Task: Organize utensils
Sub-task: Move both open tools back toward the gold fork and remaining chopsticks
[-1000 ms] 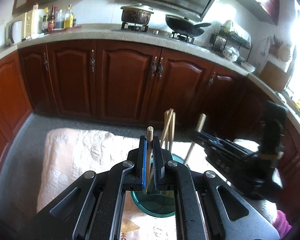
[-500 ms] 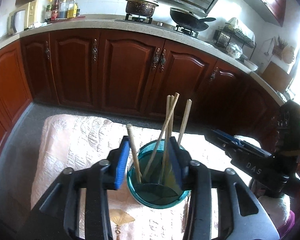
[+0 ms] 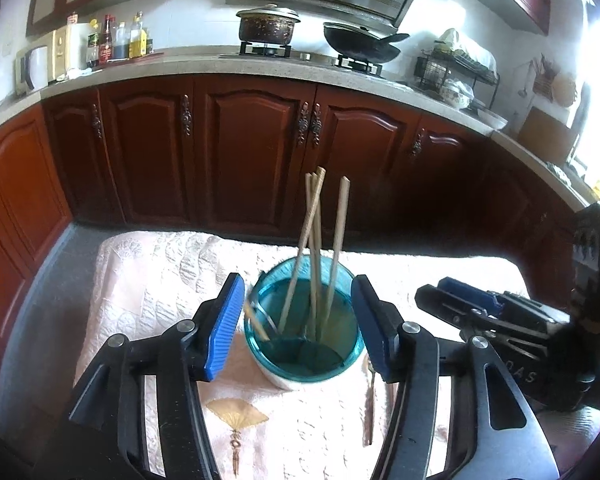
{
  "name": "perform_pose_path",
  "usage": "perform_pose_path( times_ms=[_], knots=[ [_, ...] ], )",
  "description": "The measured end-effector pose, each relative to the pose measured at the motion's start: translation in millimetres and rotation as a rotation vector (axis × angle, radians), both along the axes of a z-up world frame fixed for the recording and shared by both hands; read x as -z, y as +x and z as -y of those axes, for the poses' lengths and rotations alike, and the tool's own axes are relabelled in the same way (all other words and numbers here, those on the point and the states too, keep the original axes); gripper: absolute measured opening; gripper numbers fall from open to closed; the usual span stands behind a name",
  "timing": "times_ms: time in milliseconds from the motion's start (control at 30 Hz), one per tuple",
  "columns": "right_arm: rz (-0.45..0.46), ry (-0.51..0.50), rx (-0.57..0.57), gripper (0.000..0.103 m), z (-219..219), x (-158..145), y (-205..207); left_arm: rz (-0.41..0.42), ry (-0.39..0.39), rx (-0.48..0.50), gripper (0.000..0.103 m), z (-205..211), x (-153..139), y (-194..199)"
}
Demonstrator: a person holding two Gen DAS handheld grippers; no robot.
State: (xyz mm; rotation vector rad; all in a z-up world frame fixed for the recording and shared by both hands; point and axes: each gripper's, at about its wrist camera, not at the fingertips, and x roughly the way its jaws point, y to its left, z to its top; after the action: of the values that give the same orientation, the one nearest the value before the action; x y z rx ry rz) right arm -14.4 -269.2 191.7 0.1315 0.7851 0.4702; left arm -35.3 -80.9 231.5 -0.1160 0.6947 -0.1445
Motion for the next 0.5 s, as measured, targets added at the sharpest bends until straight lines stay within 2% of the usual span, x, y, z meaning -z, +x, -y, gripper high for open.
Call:
perform_pose_path(
  times_ms=[500],
  knots=[
    [-0.01, -0.067, 0.082, 0.04, 37.0, 1.2, -43.7, 0.017, 0.052, 0.073, 0.058, 36.2, 8.7, -36.5]
  ],
)
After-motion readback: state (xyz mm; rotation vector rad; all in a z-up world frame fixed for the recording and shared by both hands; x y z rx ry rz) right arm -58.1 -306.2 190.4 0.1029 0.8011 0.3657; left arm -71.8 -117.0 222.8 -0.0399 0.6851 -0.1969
